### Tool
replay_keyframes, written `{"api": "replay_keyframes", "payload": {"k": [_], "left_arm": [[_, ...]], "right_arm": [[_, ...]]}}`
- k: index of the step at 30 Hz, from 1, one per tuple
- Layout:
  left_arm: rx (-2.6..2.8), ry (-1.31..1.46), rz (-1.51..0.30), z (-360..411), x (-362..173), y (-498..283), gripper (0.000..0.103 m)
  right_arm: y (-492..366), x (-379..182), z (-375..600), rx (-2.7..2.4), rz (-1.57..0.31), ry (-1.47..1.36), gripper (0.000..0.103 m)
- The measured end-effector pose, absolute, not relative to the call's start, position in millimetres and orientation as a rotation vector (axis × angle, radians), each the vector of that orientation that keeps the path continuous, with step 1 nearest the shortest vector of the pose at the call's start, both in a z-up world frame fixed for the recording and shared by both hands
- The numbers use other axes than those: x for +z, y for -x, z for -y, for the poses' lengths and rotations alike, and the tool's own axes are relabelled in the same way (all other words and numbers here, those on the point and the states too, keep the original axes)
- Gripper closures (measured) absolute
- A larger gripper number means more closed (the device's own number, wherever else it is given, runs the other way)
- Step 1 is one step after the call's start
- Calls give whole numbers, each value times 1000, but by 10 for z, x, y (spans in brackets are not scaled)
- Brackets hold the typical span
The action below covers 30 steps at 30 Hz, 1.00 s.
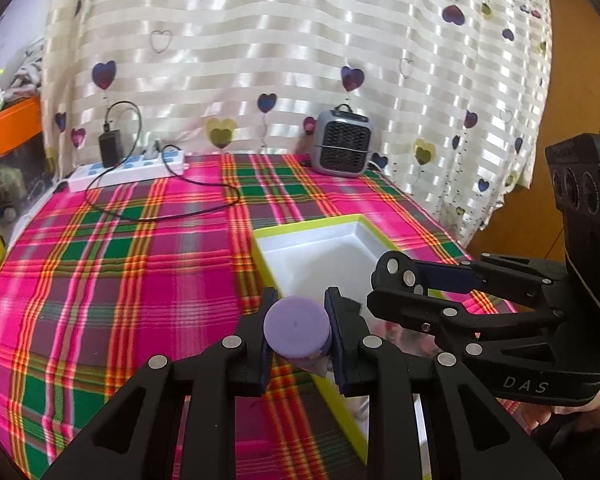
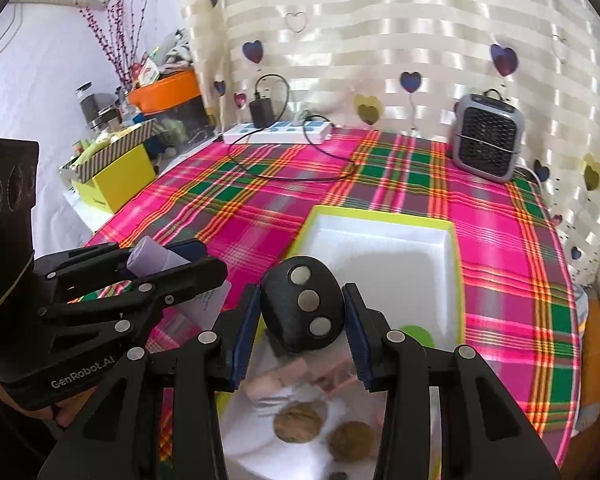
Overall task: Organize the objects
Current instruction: 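Carry the Laneige tube and black fob over the white tray with both grippers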
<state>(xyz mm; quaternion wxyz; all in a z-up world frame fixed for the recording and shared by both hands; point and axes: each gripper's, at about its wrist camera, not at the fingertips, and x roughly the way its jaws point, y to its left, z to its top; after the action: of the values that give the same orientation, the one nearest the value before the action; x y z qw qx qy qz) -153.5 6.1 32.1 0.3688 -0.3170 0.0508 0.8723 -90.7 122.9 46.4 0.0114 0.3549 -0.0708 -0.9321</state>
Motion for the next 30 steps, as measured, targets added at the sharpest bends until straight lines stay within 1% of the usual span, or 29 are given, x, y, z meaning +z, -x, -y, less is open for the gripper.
{"api": "replay_keyframes", "payload": {"k": [9, 30], "left_arm": [[2189, 806, -151, -258, 299, 1448, 81], [2108, 886, -231, -586, 20, 1383, 81]], "right_arm": [[761, 457, -1449, -2952, 257, -1114, 61], [651, 140, -1638, -2927, 316, -1230, 61]]}}
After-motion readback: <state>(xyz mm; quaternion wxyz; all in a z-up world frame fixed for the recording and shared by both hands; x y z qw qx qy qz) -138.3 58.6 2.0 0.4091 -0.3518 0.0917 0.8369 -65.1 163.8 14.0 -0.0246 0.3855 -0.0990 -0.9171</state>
